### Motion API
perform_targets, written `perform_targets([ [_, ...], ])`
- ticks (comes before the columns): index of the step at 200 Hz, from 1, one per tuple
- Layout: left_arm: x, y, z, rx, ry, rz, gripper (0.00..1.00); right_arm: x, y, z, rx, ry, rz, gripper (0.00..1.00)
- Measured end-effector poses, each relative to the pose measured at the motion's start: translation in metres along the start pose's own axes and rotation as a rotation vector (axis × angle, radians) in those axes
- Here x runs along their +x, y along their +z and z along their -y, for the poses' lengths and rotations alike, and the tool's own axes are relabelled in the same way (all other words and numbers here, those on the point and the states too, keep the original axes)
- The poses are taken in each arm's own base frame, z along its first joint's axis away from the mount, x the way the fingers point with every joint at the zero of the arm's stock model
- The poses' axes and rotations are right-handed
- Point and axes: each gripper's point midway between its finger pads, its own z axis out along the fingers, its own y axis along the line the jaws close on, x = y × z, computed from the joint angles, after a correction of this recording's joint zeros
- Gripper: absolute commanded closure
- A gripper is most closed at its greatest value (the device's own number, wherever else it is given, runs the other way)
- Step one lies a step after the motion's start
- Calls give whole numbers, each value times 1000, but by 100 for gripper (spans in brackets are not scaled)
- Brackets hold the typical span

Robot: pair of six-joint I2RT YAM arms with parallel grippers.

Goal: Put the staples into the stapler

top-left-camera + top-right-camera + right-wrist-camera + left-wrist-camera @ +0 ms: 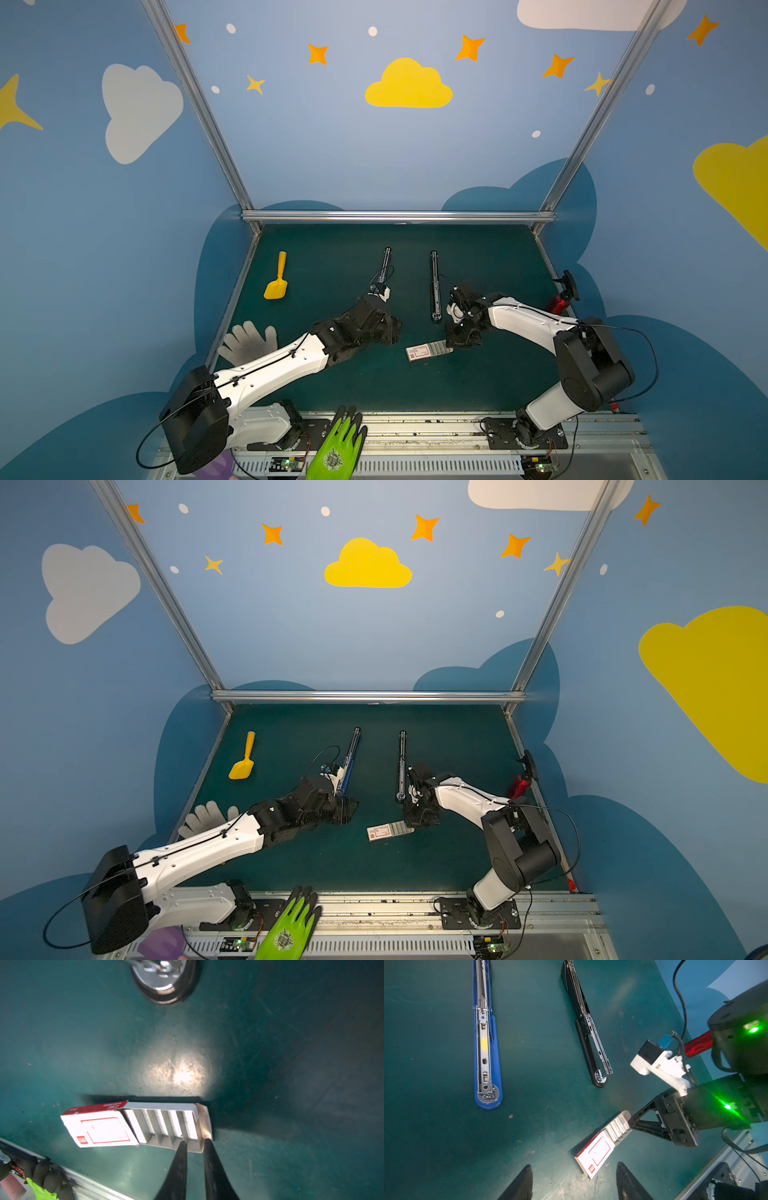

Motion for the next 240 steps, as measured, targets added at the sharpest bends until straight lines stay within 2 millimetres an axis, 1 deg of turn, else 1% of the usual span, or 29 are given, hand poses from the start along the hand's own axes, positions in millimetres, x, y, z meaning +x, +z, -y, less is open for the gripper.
perform_targets([
  [20,0,0,0,2,-10,-1,37,0,2,2,10,0,-2,82],
  [51,0,0,0,1,-12,-2,38,1,4,3,18,-1,-10,86],
  [119,2,1,-1,-1,-22,-5,38,-4,6,-4,24,-24,-7,85],
  [165,2,1,-1,-1,-26,-6,38,-4,9,-2,42,-25,-15,85],
  [240,3,1,-1,0,-26,-8,38,-3,9,-1,52,-27,-14,88],
])
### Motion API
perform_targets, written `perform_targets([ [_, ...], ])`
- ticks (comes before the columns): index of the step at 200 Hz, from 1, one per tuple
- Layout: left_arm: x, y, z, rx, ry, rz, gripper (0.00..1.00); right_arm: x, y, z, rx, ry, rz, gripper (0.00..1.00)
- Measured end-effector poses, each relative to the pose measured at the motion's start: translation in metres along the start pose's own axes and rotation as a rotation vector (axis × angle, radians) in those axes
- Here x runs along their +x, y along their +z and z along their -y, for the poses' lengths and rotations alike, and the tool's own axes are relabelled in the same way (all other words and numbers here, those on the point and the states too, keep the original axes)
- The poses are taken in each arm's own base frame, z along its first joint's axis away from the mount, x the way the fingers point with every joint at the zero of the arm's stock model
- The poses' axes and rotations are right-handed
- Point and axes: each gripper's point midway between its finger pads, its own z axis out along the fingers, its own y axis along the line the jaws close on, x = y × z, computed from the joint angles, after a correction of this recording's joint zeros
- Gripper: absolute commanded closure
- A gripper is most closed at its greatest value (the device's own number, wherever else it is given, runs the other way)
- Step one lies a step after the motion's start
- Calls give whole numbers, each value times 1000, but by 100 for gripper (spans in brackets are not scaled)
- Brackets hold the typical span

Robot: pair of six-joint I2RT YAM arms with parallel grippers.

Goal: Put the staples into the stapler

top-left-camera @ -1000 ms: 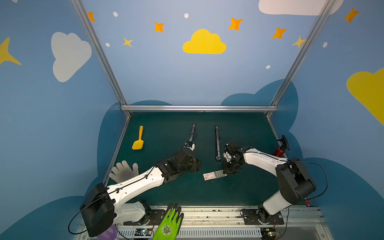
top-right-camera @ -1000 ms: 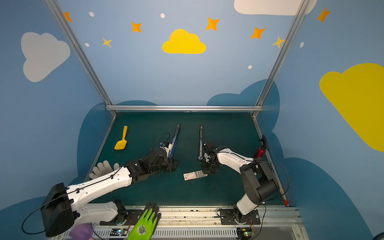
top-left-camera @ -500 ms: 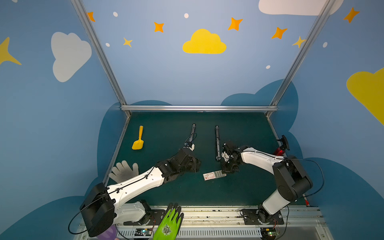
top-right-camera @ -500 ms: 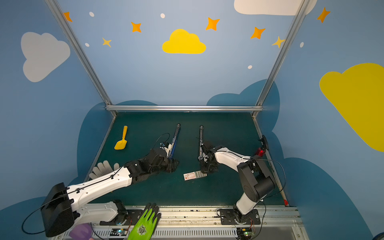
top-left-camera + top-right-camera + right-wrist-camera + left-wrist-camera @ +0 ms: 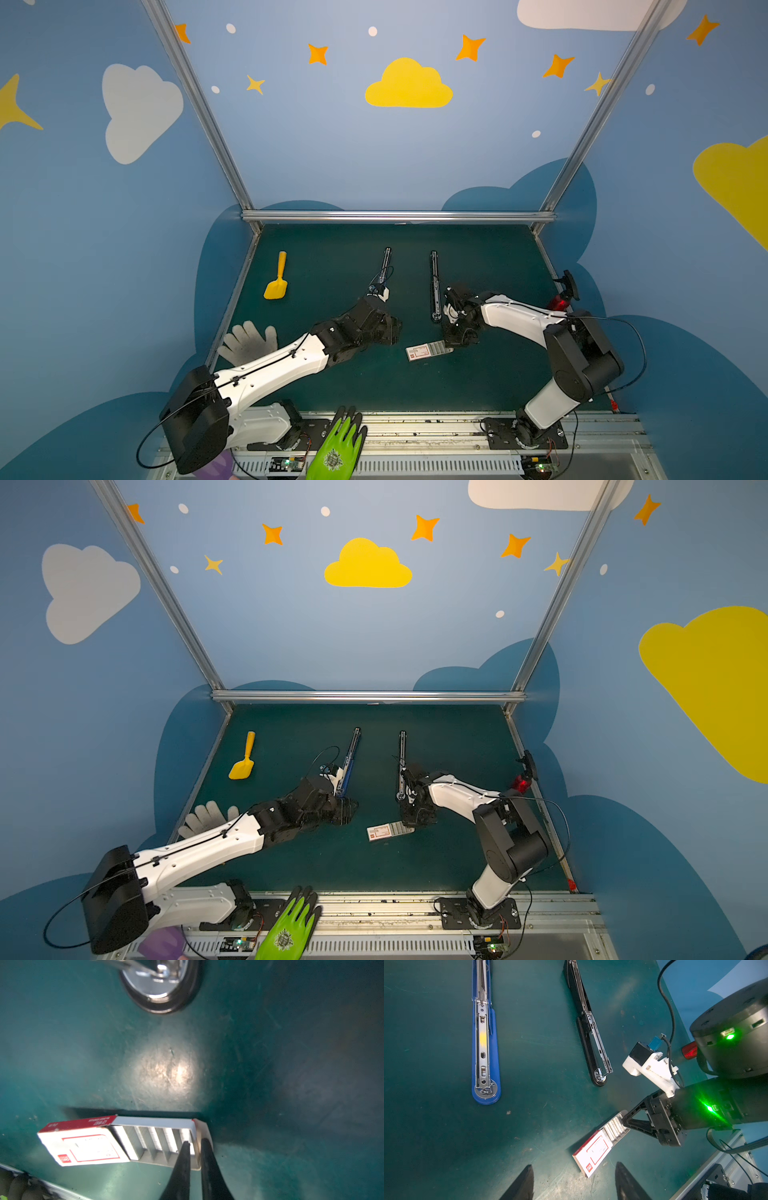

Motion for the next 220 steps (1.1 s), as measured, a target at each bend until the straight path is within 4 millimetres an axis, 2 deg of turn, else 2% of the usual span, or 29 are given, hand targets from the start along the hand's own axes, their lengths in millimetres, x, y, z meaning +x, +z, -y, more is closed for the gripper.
perform_targets([
  [68,0,0,0,0,-3,-1,38,2,1,-4,0,-14,-4,87],
  [143,5,2,-4,-8,-6,-10,39,4,2,-4,7,-9,-5,91],
  [220,6,2,-4,-8,-8,-10,38,6,2,-3,15,-7,-10,100],
])
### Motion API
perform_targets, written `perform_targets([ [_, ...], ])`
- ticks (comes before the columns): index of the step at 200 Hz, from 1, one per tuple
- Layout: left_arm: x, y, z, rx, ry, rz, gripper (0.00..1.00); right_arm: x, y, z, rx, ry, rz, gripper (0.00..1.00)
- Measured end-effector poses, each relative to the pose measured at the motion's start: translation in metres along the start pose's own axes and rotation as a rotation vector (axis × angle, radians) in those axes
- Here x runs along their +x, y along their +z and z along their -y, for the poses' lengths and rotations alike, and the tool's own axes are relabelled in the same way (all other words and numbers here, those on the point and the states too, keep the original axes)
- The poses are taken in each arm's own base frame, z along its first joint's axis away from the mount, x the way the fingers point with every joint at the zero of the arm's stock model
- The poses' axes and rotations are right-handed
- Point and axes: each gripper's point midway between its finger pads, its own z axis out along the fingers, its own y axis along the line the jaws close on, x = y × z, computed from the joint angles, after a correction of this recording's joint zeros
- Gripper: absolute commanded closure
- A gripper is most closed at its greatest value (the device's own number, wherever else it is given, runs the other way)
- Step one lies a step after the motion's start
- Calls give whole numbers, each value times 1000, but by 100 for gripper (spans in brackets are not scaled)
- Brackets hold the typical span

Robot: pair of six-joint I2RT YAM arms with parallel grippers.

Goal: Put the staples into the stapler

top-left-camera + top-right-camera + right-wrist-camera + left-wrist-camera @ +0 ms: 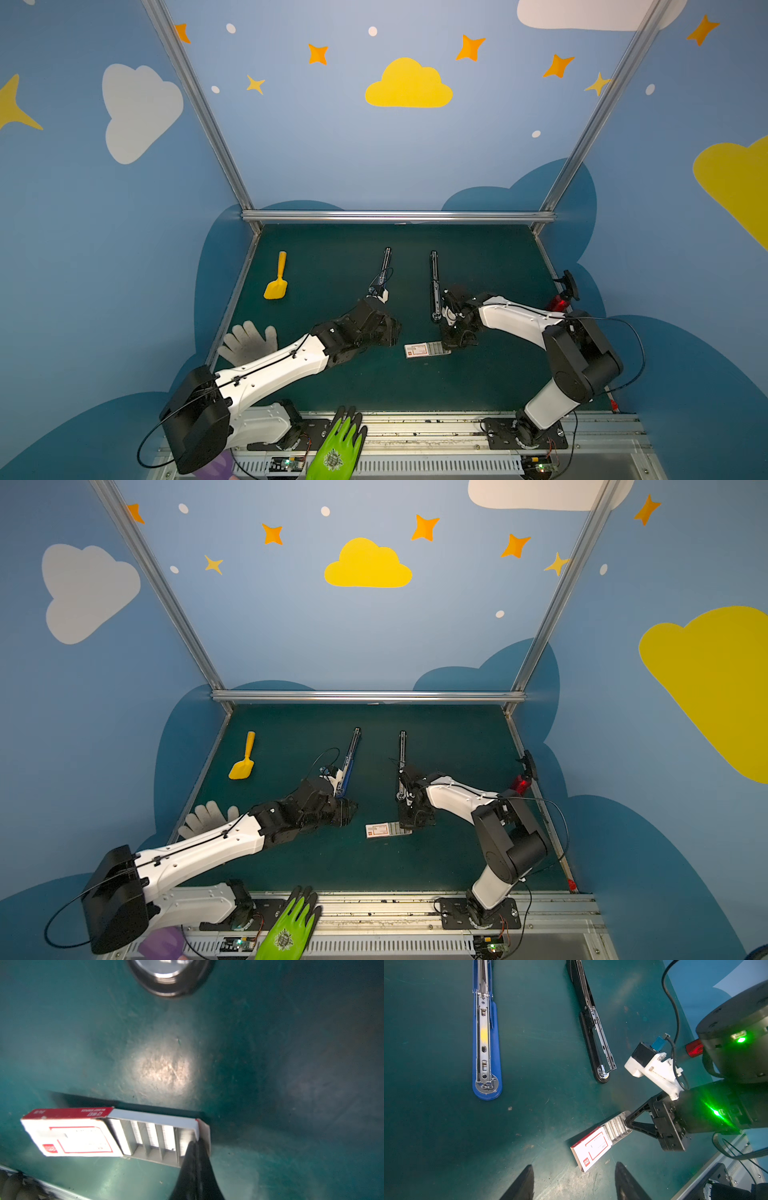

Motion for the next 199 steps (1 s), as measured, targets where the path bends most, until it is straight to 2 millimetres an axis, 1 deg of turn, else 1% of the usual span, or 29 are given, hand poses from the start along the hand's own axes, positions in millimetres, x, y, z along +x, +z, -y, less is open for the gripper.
perform_targets([
  [26,1,0,-1,-3,-5,-1,38,1,-7,0,-2,0,10,100],
  [74,-7,-5,-4,18,-50,21,38,0,-30,-6,-41,-5,59,100],
  [100,-14,-9,-8,67,-117,21,43,-1,-43,-16,-109,-9,78,100],
  [120,-23,-13,-13,134,-195,28,47,-7,-63,-33,-211,-25,110,100],
  [141,-37,-19,-15,231,-284,36,50,-14,-90,-58,-359,-62,153,100],
  [153,-47,-24,-12,304,-331,42,52,-19,-106,-73,-453,-89,177,100],
  [168,-62,-32,-5,403,-370,55,53,-23,-126,-92,-580,-125,201,100],
  [181,-74,-41,6,502,-387,63,53,-25,-139,-106,-680,-149,208,100],
  [199,-85,-50,21,621,-393,59,51,-26,-158,-125,-813,-185,211,100],
])
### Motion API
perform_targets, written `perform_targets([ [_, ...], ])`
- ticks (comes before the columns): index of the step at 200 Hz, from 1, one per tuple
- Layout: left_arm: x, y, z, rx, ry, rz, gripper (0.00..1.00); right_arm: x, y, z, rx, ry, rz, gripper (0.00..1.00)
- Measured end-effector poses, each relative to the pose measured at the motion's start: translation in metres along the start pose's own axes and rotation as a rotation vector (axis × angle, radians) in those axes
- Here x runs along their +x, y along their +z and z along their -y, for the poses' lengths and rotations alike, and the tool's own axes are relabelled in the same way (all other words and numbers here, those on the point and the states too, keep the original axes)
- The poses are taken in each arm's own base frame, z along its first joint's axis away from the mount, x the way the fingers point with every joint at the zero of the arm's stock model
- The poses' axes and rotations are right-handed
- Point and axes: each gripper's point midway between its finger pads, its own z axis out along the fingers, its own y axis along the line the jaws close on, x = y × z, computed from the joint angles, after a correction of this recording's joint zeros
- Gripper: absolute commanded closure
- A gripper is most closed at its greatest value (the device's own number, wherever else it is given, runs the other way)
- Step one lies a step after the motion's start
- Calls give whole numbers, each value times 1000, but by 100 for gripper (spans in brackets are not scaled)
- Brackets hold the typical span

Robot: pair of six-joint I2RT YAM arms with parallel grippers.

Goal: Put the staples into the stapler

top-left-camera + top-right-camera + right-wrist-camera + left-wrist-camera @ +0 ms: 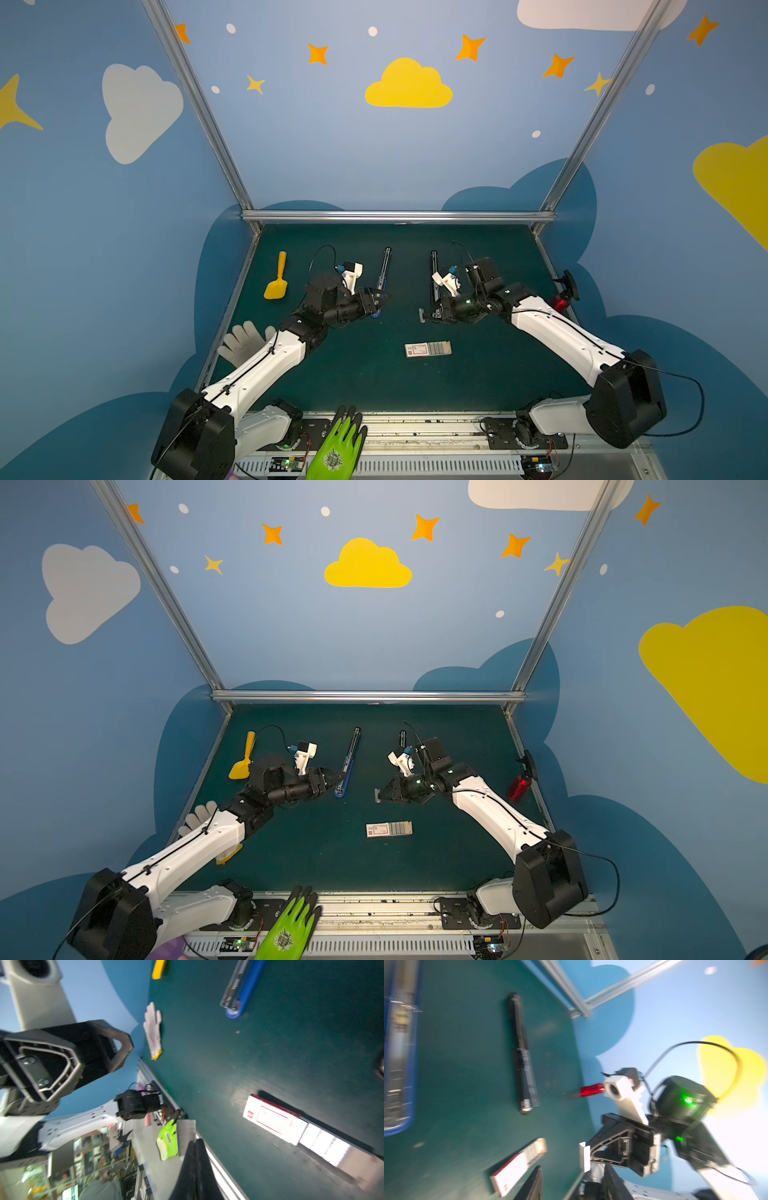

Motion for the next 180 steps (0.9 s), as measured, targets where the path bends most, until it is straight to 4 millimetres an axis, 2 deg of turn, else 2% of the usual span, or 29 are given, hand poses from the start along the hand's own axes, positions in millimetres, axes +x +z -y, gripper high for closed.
perform_targets([
  [37,5,0,33,165,4,-55,49,-12,-6,-46,-223,-63,4,100],
  [76,9,-4,54,253,29,-85,52,-14,-12,-77,-362,-117,-18,100],
  [114,15,-5,68,305,43,-112,57,-11,-12,-89,-426,-132,-56,100],
  [180,22,-3,74,329,44,-140,67,-6,-12,-93,-459,-133,-80,100],
])
